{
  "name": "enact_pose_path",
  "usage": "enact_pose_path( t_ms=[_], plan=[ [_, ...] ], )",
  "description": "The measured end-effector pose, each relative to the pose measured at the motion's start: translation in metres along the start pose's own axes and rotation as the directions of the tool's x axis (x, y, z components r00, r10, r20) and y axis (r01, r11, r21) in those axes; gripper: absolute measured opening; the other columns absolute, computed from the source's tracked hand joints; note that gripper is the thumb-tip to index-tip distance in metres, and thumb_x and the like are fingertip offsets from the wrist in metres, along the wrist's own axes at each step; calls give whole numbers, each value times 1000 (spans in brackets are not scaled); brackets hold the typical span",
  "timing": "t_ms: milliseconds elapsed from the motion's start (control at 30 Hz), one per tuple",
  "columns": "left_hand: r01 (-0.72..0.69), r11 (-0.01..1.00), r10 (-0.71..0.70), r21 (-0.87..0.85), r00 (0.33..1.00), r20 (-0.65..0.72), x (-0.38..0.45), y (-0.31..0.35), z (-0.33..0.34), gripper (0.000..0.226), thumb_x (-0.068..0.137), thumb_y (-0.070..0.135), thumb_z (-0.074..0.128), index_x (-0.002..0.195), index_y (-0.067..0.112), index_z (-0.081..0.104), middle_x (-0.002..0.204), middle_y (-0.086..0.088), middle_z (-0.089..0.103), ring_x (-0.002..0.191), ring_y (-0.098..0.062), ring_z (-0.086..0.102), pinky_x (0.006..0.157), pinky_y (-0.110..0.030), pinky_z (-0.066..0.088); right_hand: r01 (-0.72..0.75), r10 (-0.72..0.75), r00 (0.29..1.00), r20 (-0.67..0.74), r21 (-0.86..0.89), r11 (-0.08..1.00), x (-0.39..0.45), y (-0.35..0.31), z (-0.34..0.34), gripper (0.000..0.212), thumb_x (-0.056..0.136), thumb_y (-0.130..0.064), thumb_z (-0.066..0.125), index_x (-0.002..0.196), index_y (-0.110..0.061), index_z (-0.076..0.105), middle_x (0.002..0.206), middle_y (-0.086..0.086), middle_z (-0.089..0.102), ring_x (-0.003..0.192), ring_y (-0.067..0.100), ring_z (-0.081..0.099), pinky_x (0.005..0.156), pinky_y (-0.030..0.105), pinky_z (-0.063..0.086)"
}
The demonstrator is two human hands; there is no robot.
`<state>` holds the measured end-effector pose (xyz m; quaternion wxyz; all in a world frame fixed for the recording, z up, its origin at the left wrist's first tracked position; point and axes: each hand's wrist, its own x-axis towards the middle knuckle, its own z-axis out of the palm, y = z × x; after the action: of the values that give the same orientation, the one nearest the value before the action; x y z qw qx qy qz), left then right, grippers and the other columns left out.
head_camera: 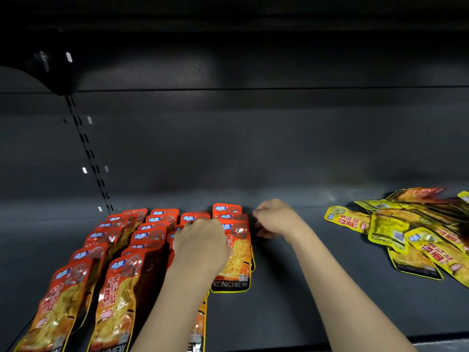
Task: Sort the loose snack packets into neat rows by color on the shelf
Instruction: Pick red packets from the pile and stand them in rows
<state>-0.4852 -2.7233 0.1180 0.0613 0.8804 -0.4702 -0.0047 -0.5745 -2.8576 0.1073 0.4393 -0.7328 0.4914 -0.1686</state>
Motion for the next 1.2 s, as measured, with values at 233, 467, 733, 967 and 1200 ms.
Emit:
enact_pose_path(
  t_ms=[233,467,733,967,1200],
  plan=[
    [-39,993,18,-112,984,-178,2,1,-15,27,87,48,57,101,28,68,110,3,64,113,-23,51,95,-35,38,101,-129,984,-125,-212,972,-9,4,-25,21,90,-29,53,86,-13,66,89,9,68,80,24,64,76,29,53],
    [-170,930,93,-327,967,-238,8,45,-15,17,83,39,66,92,26,70,100,5,69,104,-20,60,88,-31,45,179,-223,960,-171,-239,954,-29,14,-76,15,80,-31,67,93,-27,61,107,2,65,94,21,63,75,26,47],
    [-256,836,182,-485,964,-195,-1,150,-3,9,82,33,70,82,29,62,75,12,60,74,-13,56,70,-22,42,275,-326,926,-190,-251,928,-53,64,-165,20,80,-30,70,97,-24,61,87,-8,61,75,13,57,72,28,50],
    [-262,802,196,-538,964,-178,-21,265,9,8,80,31,71,78,31,63,76,10,61,85,-18,63,83,-29,50,290,-361,915,-180,-328,899,-73,128,-260,22,83,-28,68,103,-19,63,92,-4,63,84,11,54,71,21,36],
    [-262,857,187,-444,960,-206,-32,342,22,26,84,36,66,107,23,66,108,1,67,106,-18,59,90,-31,45,279,-349,918,-188,-319,906,-80,185,-321,18,88,-25,63,105,-19,62,97,-1,67,80,14,53,66,22,32]
  ],
)
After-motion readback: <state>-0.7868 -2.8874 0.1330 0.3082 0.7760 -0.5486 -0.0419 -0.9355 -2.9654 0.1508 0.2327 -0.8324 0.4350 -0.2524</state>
